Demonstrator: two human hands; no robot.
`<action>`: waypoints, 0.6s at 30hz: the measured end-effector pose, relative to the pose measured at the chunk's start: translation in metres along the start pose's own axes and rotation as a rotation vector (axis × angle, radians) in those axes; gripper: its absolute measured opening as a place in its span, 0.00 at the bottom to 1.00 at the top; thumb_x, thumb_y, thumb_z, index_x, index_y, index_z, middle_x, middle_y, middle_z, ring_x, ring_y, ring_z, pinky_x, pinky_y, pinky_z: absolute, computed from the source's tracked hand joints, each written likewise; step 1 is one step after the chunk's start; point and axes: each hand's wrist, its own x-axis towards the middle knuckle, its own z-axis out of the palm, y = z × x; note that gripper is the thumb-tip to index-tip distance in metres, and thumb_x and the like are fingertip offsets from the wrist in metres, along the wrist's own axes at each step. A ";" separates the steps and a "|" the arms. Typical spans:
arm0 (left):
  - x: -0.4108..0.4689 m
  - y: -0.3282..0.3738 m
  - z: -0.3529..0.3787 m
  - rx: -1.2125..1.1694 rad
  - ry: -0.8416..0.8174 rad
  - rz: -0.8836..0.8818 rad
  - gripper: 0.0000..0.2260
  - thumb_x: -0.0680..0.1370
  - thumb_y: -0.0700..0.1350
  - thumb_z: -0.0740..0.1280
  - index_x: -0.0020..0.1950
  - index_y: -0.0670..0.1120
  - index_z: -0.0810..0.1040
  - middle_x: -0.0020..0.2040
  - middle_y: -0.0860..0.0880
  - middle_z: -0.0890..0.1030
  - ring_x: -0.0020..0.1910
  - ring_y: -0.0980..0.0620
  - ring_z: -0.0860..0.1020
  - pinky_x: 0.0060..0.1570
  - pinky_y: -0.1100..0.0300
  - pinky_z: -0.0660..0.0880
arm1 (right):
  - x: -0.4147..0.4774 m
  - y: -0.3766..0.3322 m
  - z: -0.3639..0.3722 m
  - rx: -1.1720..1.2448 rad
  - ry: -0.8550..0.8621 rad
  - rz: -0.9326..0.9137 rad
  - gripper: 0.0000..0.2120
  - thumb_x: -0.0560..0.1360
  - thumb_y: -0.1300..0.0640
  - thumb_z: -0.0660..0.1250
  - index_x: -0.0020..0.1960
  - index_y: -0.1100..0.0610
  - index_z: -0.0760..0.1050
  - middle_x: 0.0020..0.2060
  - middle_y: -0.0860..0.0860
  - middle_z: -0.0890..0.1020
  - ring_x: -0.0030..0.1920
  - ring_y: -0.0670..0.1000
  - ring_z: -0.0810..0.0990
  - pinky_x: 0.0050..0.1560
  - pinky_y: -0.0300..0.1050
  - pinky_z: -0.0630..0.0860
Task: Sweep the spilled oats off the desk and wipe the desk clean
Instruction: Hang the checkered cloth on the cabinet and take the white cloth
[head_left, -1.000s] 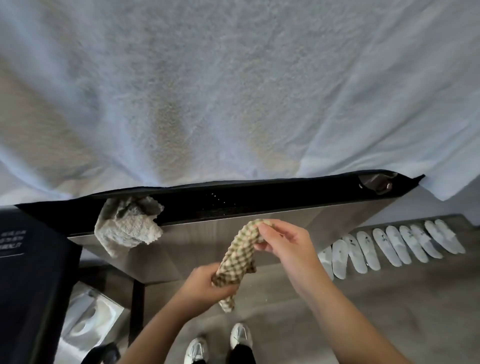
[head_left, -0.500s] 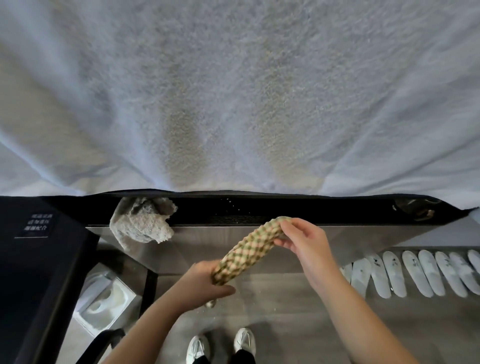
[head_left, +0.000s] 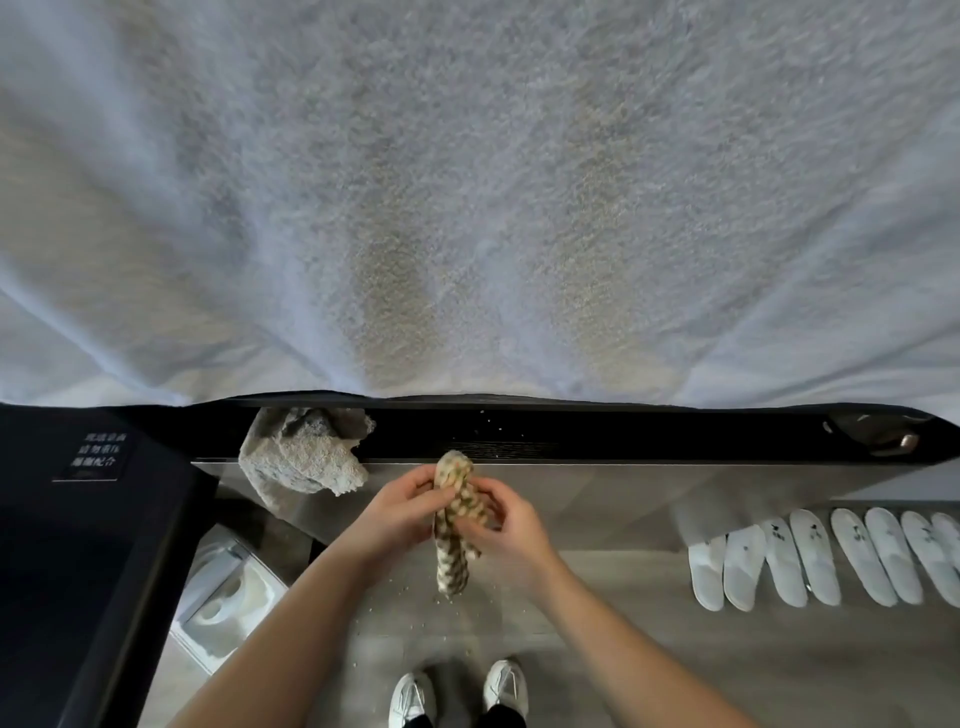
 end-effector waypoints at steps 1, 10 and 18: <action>0.003 0.000 -0.004 0.000 0.032 -0.011 0.16 0.73 0.41 0.70 0.60 0.40 0.75 0.50 0.42 0.82 0.47 0.48 0.81 0.42 0.59 0.78 | 0.008 0.001 0.007 0.031 0.090 0.020 0.11 0.74 0.65 0.71 0.51 0.51 0.78 0.41 0.45 0.84 0.42 0.45 0.81 0.43 0.35 0.75; 0.046 0.009 -0.029 0.291 0.395 0.054 0.03 0.74 0.40 0.73 0.45 0.43 0.80 0.38 0.46 0.82 0.33 0.53 0.81 0.32 0.61 0.78 | 0.059 -0.006 0.022 -0.019 0.304 0.010 0.09 0.75 0.64 0.70 0.44 0.50 0.78 0.39 0.44 0.82 0.38 0.37 0.79 0.39 0.30 0.73; 0.044 -0.022 -0.042 1.165 0.470 0.470 0.14 0.73 0.37 0.69 0.58 0.46 0.79 0.56 0.48 0.78 0.53 0.48 0.77 0.48 0.59 0.72 | 0.074 0.021 0.013 -0.821 0.442 -0.275 0.22 0.67 0.64 0.73 0.60 0.54 0.79 0.61 0.54 0.77 0.61 0.56 0.73 0.60 0.54 0.73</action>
